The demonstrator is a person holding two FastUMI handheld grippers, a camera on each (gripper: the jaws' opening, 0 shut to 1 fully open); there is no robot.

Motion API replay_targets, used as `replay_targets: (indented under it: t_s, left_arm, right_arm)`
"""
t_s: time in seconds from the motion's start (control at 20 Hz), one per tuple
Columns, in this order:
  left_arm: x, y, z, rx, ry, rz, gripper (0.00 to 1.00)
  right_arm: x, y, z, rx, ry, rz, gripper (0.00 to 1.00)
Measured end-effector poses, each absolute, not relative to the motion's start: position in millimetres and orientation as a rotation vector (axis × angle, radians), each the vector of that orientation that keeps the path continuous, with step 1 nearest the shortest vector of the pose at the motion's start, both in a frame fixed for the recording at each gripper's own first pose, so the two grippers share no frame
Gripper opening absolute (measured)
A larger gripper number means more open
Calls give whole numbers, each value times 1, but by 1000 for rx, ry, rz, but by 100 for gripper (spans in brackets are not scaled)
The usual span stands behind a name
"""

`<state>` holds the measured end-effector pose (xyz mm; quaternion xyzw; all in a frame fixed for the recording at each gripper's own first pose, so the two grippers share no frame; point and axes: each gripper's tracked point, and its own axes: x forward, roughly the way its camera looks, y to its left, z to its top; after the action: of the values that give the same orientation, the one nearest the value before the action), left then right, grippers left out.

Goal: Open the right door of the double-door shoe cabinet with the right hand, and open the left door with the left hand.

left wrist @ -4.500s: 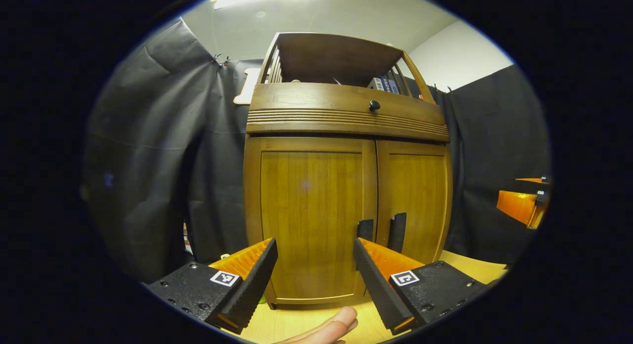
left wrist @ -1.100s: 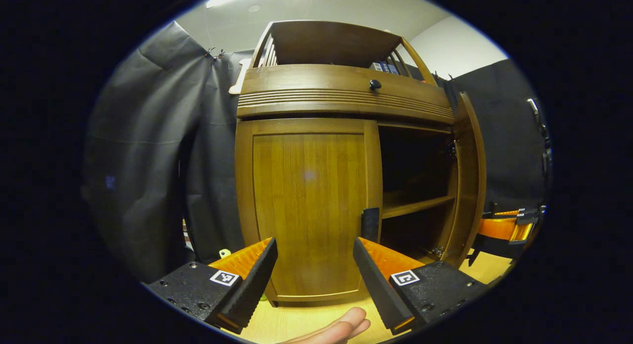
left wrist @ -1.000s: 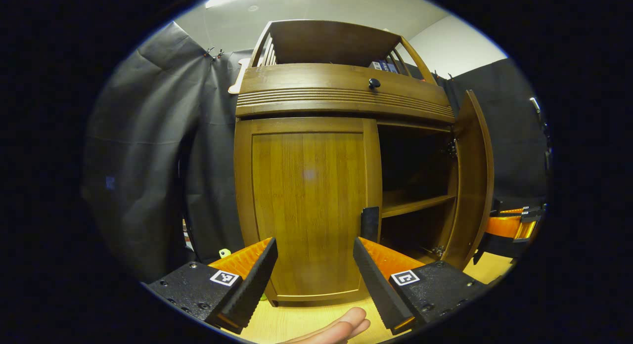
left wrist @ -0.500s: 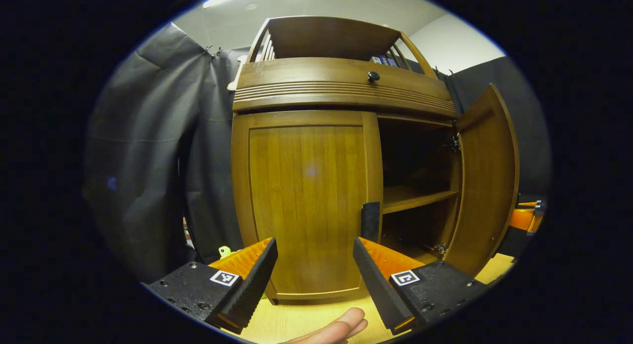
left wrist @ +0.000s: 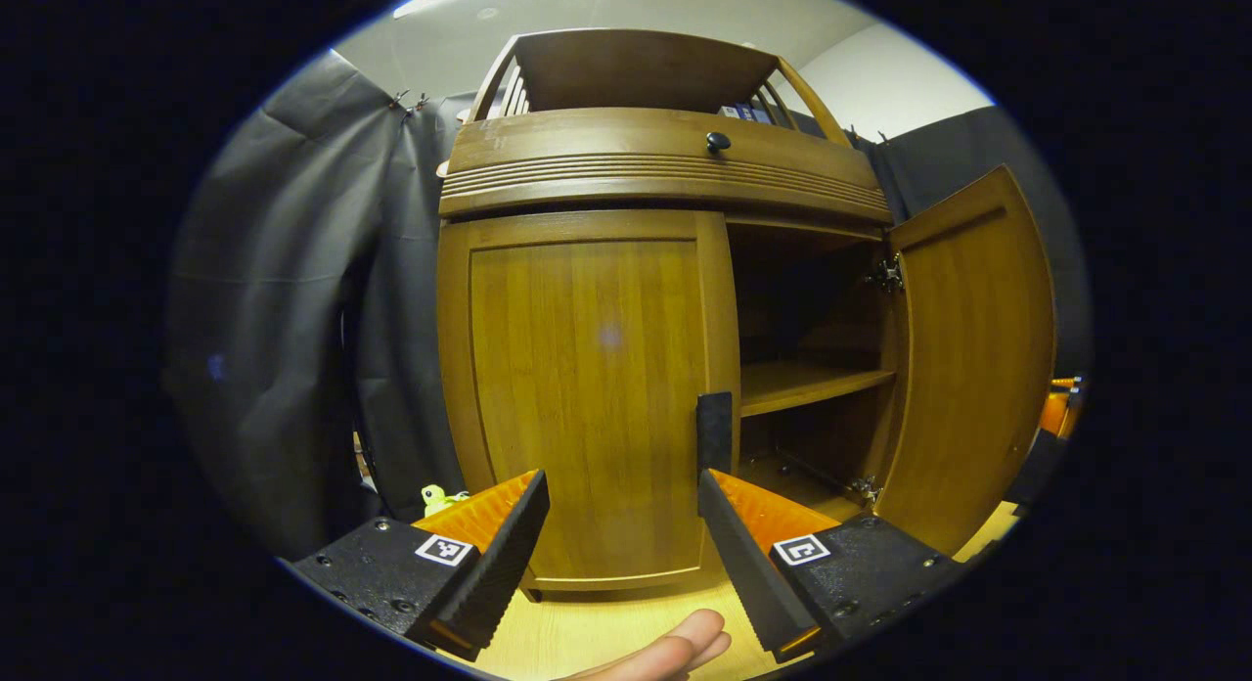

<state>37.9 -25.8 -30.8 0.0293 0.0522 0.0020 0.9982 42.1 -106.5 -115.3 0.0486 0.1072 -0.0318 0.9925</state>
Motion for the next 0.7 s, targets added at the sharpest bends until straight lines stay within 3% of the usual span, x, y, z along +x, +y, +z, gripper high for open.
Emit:
replay_targets:
  t_s: [0.05,0.1,0.25,0.35,0.7]
  left_arm:
    - [37,-29,-32,66,103,-1,94]
    - [36,-32,-32,72,101,-6,94]
    - [35,-37,-36,85,102,-20,99]
    - [36,-38,-37,85,103,-23,97]
    - [57,-51,-46,53,101,-36,99]
  right_arm:
    - [31,-119,-110,125,218,-96,27]
    - [29,-127,-102,156,215,-70,1]
    - [50,-135,-122,181,209,-8,1]
    - [53,-139,-121,172,206,5,4]
    - [52,-143,-123,195,191,24,1]
